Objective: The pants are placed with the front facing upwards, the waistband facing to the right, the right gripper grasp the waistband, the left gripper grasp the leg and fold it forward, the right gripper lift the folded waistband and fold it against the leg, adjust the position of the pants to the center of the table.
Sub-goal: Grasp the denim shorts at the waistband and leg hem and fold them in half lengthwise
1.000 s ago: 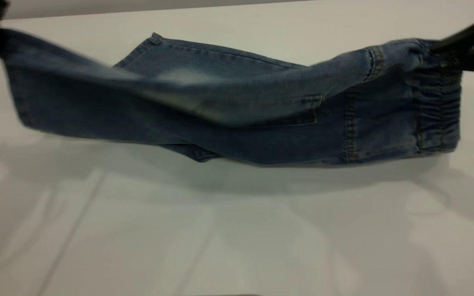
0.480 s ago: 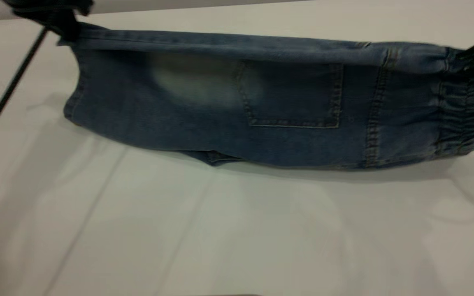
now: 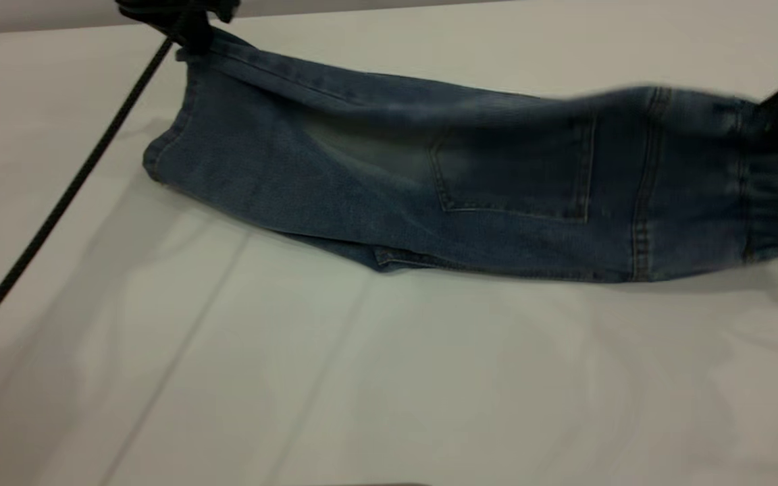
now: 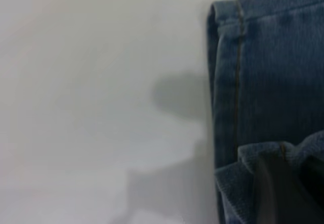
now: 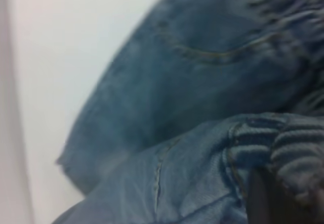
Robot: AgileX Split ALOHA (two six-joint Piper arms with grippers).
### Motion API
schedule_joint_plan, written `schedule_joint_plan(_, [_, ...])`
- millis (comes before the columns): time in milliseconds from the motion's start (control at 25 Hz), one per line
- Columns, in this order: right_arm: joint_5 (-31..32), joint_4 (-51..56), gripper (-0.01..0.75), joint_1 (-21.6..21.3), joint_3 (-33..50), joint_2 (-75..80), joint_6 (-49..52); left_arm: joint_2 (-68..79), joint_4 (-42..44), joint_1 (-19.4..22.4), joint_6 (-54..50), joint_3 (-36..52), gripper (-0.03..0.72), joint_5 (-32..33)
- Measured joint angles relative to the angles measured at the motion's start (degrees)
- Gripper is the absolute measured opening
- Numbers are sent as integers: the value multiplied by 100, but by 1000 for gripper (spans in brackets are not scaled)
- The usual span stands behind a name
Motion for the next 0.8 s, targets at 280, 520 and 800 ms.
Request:
schedule_joint_plan(280, [115, 14, 59, 0, -721, 881, -77, 461, 11, -99, 88, -446, 44, -1])
schedule_joint_plan(520, [177, 28, 64, 0, -874, 1380, -146, 686, 11, -101, 104, -663, 56, -48])
schedule_joint_plan(800, [61, 32, 91, 0, -878, 1485, -396, 718, 23, -101, 106, -687, 209, -122])
